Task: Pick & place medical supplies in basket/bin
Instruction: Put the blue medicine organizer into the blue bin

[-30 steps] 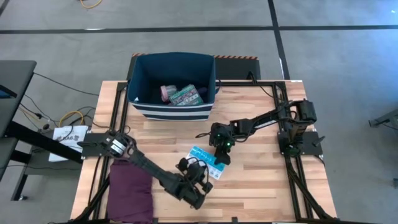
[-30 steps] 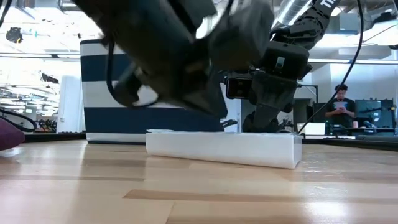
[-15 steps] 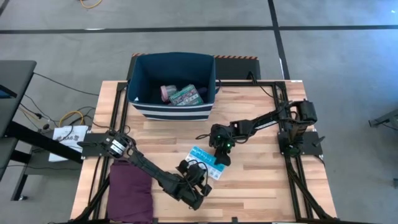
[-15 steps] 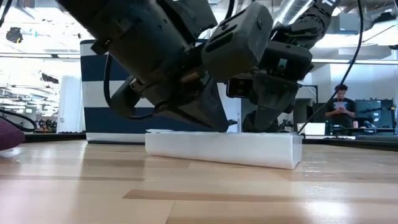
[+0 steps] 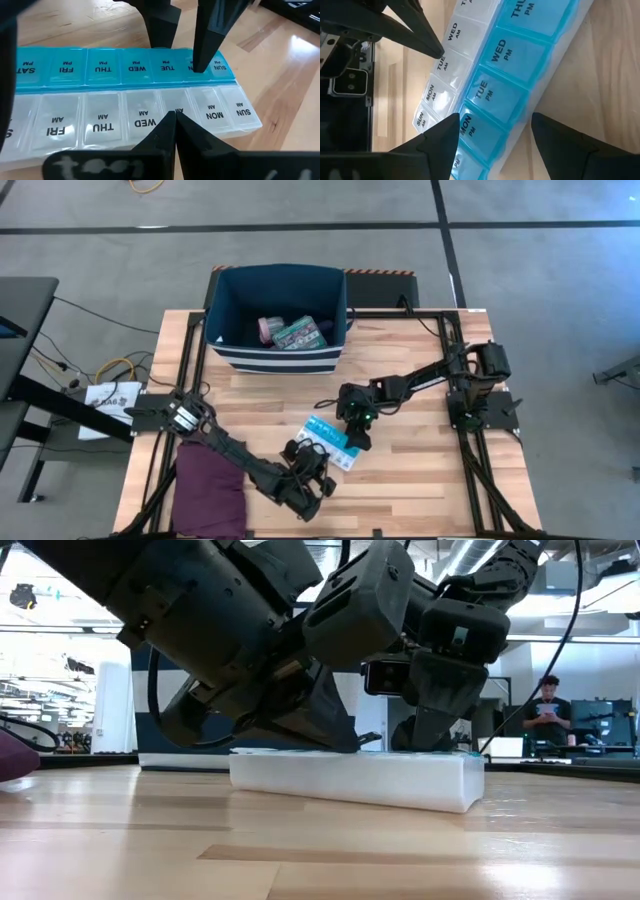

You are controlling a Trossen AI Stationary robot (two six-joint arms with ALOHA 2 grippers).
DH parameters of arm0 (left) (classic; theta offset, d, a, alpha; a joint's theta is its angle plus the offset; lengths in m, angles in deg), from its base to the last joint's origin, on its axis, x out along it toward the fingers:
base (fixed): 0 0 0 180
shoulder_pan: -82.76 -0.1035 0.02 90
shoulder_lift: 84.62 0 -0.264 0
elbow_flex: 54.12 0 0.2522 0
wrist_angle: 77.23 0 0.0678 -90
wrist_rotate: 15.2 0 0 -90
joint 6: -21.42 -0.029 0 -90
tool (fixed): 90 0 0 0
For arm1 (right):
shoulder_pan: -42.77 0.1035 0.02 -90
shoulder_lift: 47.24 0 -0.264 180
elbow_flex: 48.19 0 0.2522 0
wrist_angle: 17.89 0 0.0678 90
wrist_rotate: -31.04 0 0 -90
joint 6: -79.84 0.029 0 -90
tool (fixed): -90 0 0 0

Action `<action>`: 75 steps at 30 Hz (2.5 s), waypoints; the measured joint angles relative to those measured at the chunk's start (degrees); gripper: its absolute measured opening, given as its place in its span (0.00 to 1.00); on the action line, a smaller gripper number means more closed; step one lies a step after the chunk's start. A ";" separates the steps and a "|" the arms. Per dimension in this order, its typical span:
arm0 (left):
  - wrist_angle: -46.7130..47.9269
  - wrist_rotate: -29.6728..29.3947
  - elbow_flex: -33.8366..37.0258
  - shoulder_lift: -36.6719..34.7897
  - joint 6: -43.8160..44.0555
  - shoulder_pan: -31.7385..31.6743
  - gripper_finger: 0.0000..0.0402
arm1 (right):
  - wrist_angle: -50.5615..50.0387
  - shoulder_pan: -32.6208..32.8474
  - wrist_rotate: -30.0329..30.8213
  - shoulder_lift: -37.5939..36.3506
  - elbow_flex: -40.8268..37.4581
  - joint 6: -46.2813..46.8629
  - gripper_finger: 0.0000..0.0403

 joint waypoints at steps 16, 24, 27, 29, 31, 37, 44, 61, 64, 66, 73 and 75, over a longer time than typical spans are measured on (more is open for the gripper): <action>-0.23 -2.07 0.03 1.21 1.39 2.26 0.00 | 2.86 2.50 1.78 0.07 -0.04 9.13 0.60; -2.69 -1.86 -0.02 3.01 0.79 2.41 0.00 | 7.40 4.09 2.95 0.07 -0.04 10.83 0.60; -2.50 -0.43 0.33 3.58 -0.35 2.21 0.00 | 9.70 4.37 3.61 0.17 -0.07 11.50 0.60; -2.44 1.03 0.15 3.30 -0.08 1.87 0.00 | 10.35 4.64 3.66 0.17 -0.07 11.39 0.59; -2.44 0.52 0.17 3.32 -0.02 1.72 0.00 | 9.64 4.74 3.39 0.17 -0.07 10.21 0.58; -2.31 -1.18 -0.47 3.37 -1.66 1.76 0.00 | 9.98 5.25 1.93 1.75 0.10 9.03 0.47; -2.19 -1.52 -0.66 3.34 -1.64 1.85 0.00 | 13.62 5.52 -3.23 6.97 2.06 11.02 0.40; 5.55 -26.74 -0.66 -16.56 -13.88 13.53 0.00 | 9.79 3.43 -0.98 -4.97 3.80 3.20 0.35; 4.57 -33.23 -0.80 -22.24 -23.35 15.36 0.00 | 9.34 3.39 -0.68 -9.27 3.76 1.47 0.34; 4.10 -36.32 -0.70 -24.94 -29.21 15.96 0.00 | 9.86 3.39 0.31 -12.79 3.78 -0.07 0.34; 3.80 -37.13 -0.71 -32.13 -43.13 14.88 0.00 | 10.30 -1.01 8.05 -27.17 5.47 -8.41 0.36; 3.85 -37.04 -0.68 -33.24 -46.46 13.87 0.00 | 10.38 -2.84 14.04 -30.24 7.67 -12.09 0.36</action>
